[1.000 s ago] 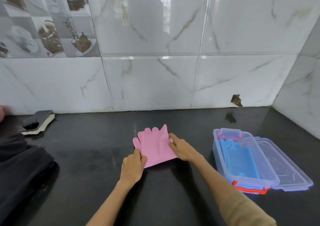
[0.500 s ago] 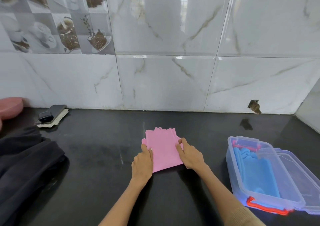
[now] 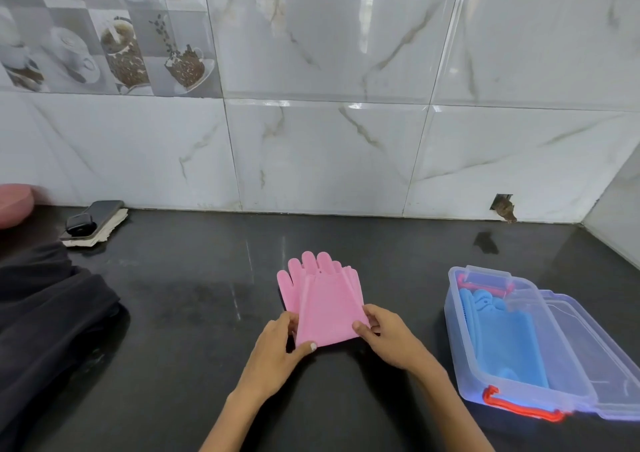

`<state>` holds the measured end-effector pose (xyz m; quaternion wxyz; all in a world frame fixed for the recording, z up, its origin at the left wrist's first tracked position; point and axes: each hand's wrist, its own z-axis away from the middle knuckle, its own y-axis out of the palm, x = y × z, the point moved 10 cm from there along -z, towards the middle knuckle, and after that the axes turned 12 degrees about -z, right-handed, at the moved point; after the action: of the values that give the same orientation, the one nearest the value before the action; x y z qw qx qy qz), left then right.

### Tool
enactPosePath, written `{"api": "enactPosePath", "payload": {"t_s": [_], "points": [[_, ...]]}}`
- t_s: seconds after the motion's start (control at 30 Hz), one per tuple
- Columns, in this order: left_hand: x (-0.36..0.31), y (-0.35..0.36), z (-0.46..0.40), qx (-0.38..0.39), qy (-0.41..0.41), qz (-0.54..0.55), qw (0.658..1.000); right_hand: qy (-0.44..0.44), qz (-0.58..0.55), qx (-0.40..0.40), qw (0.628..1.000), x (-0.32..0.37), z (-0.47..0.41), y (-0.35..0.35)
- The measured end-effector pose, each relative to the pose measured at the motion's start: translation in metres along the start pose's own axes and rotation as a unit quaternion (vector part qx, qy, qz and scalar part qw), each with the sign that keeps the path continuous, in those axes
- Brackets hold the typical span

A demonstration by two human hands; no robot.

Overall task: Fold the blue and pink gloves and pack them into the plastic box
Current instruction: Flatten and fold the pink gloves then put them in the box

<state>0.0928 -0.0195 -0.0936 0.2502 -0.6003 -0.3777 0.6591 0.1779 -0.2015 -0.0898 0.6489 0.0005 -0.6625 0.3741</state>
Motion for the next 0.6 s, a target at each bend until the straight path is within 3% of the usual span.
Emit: {"api": "enactPosePath", "payload": {"t_s": [0.1, 0.27, 0.43, 0.6], "points": [[0.001, -0.006, 0.005, -0.028, -0.003, 0.000, 1.000, 0.012, -0.024, 0.029, 0.999, 0.001, 0.004, -0.002], [-0.004, -0.010, 0.010, -0.039, -0.018, 0.020, 0.999, 0.018, 0.004, -0.035, 0.999, 0.004, 0.009, -0.010], [-0.013, -0.011, 0.026, -0.044, 0.005, -0.048, 0.998, 0.028, 0.003, -0.075, 0.997, 0.000, 0.023, -0.006], [-0.015, -0.002, 0.030, -0.019, -0.014, -0.039, 0.999, 0.061, -0.069, -0.157, 0.983, -0.006, 0.036, -0.010]]}}
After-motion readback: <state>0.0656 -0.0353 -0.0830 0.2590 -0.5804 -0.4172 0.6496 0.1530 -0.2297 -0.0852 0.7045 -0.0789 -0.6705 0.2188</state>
